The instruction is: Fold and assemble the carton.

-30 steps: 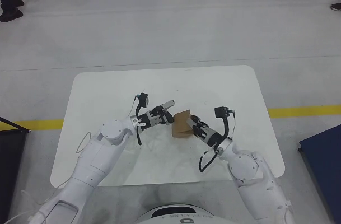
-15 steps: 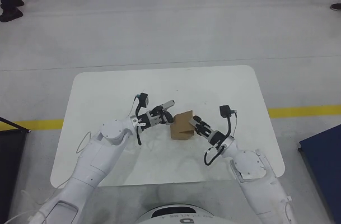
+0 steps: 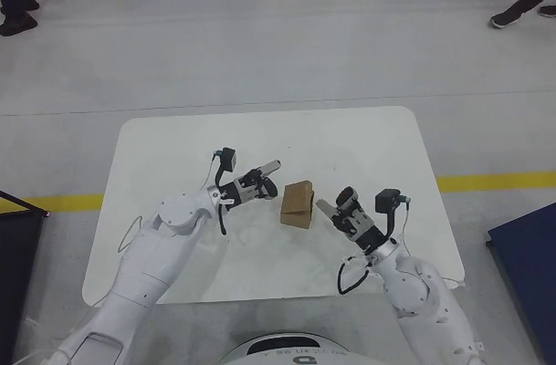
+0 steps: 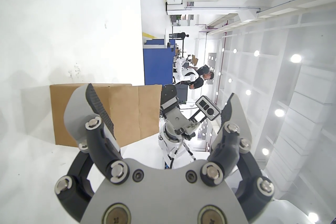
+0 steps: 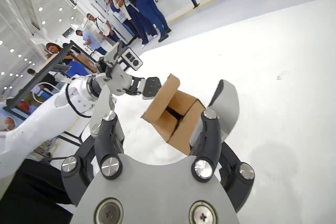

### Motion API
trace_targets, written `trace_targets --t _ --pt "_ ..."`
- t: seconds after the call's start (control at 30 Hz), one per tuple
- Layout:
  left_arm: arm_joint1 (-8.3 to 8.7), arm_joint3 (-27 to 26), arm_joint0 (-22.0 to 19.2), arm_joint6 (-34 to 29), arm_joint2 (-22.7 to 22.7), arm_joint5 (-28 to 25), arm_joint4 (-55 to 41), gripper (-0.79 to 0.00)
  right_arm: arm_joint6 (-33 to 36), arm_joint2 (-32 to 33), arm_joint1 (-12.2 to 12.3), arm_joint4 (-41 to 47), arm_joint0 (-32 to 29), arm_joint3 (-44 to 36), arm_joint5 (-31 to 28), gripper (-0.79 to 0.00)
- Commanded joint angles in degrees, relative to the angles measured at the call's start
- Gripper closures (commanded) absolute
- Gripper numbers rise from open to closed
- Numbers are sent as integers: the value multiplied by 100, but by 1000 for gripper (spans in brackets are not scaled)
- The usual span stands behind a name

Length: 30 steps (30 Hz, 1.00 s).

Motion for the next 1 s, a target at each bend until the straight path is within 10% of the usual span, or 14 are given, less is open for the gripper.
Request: trace_targets --t 0.0,0.3,0.97 --pt "37 -230 114 -19 -115 96 23 -785 -73 95 38 -479 152 457 -488 -785" --pt "154 -655 120 -302 -46 796 1217 -785 -900 -571 16 -2079 539 1252 -977 -785" --pt "194 -939 -467 -899 888 2160 3692 -785 -1261 -981 51 -2464 615 1225 -973 -785"
